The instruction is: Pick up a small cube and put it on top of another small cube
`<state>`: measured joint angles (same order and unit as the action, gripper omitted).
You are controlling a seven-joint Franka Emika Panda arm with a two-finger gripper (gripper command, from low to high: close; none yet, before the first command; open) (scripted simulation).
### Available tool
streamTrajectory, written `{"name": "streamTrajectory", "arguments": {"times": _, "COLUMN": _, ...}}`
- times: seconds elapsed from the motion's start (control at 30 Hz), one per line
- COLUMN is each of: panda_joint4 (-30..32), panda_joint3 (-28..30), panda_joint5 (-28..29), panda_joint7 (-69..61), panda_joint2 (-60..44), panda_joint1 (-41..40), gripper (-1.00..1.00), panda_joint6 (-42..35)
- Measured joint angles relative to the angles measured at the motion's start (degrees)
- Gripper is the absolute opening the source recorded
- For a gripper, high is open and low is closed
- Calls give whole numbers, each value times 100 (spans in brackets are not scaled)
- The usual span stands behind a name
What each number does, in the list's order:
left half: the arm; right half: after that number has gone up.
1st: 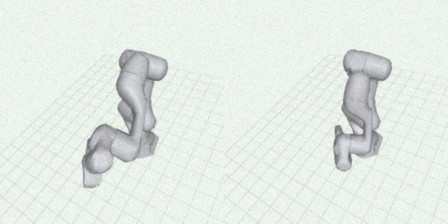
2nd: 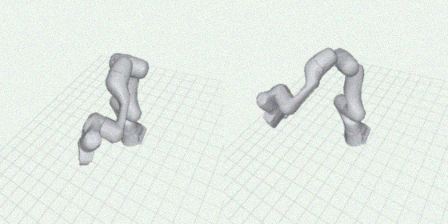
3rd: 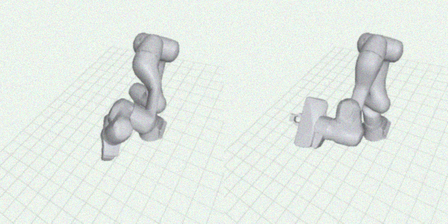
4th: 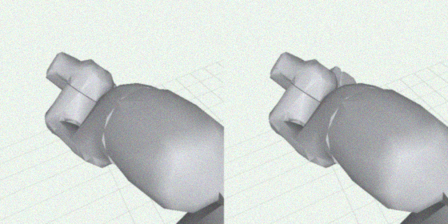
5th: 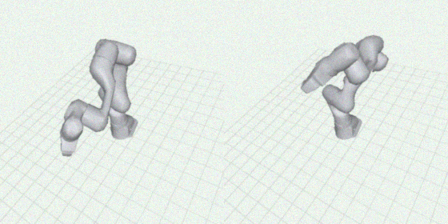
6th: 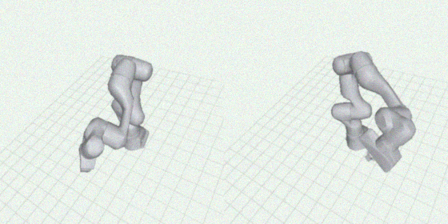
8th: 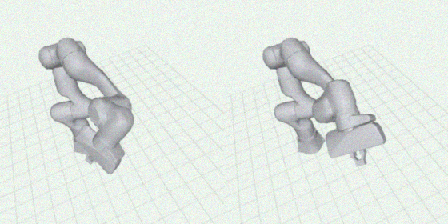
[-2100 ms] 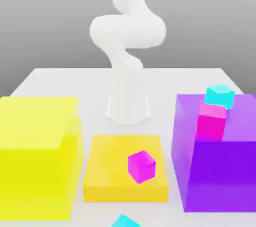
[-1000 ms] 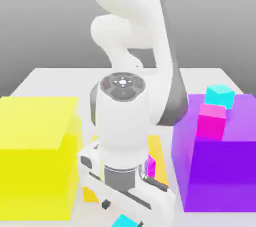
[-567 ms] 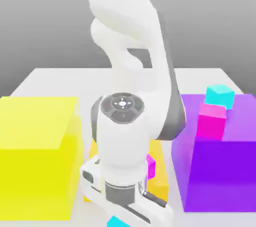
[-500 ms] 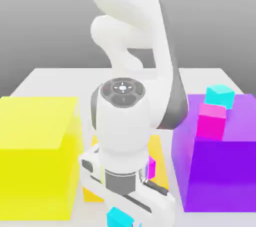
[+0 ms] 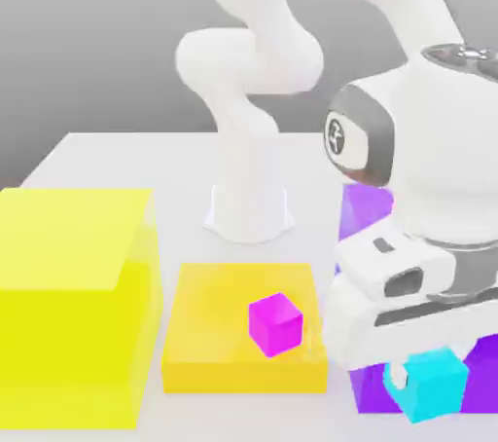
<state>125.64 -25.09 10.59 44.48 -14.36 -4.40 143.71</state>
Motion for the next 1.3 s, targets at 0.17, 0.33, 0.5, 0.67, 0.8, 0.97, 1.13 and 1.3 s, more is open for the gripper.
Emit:
{"name": "streamTrajectory", "arguments": {"times": 0.17, "panda_joint4": -145, "panda_joint3": -464, "panda_joint5": 97, "panda_joint7": -1193, "panda_joint2": 189, "panda_joint1": 180, "gripper": -100, "panda_joint6": -237}}
{"name": "streamTrajectory", "arguments": {"times": 0.33, "panda_joint4": -195, "panda_joint3": -924, "panda_joint5": 131, "panda_joint7": -2250, "panda_joint2": 531, "panda_joint1": 401, "gripper": -100, "panda_joint6": -593}}
{"name": "streamTrajectory", "arguments": {"times": 0.5, "panda_joint4": 249, "panda_joint3": -1012, "panda_joint5": -188, "panda_joint7": -2112, "panda_joint2": 1439, "panda_joint1": 517, "gripper": -100, "panda_joint6": -1223}}
{"name": "streamTrajectory", "arguments": {"times": 0.67, "panda_joint4": 759, "panda_joint3": -864, "panda_joint5": -868, "panda_joint7": -2036, "panda_joint2": 2536, "panda_joint1": 666, "gripper": -100, "panda_joint6": -1833}}
{"name": "streamTrajectory", "arguments": {"times": 0.8, "panda_joint4": 1160, "panda_joint3": -639, "panda_joint5": -1537, "panda_joint7": -2082, "panda_joint2": 3461, "panda_joint1": 874, "gripper": -100, "panda_joint6": -2350}}
{"name": "streamTrajectory", "arguments": {"times": 0.97, "panda_joint4": 1652, "panda_joint3": -197, "panda_joint5": -2366, "panda_joint7": -2146, "panda_joint2": 4584, "panda_joint1": 1243, "gripper": -100, "panda_joint6": -3053}}
{"name": "streamTrajectory", "arguments": {"times": 1.13, "panda_joint4": 2354, "panda_joint3": -268, "panda_joint5": -2707, "panda_joint7": -2049, "panda_joint2": 4548, "panda_joint1": 1257, "gripper": -100, "panda_joint6": -2369}}
{"name": "streamTrajectory", "arguments": {"times": 1.3, "panda_joint4": 2448, "panda_joint3": -306, "panda_joint5": -2734, "panda_joint7": -2052, "panda_joint2": 4500, "panda_joint1": 1253, "gripper": 100, "panda_joint6": -2227}}
